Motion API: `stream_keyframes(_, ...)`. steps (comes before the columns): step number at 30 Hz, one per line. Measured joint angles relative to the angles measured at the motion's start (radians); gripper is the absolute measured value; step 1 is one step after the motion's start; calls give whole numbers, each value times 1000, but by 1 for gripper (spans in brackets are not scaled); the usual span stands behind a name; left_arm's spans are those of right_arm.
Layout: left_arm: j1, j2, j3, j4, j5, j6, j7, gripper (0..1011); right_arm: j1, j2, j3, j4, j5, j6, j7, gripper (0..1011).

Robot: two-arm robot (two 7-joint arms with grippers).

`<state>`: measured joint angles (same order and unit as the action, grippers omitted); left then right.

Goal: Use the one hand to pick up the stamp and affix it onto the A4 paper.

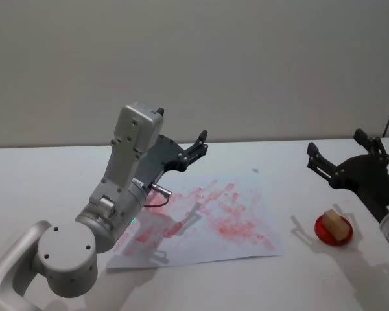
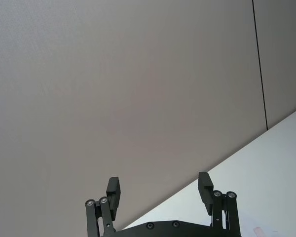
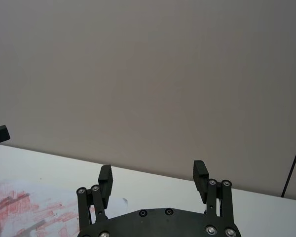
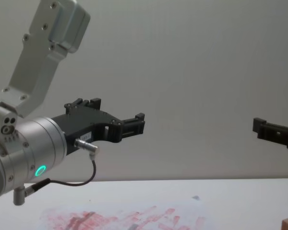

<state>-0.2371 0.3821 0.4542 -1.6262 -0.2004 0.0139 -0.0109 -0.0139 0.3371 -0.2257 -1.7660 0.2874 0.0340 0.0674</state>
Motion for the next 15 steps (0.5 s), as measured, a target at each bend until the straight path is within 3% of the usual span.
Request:
stream_keyframes(8,0,0,0,0,0,0,0,1001,3,-5,0,2,2,2,3,1001)
stream_keyframes(15,0,0,0,0,0,0,0,1001,-32,-1,-3,-33,10,18,-29,1001)
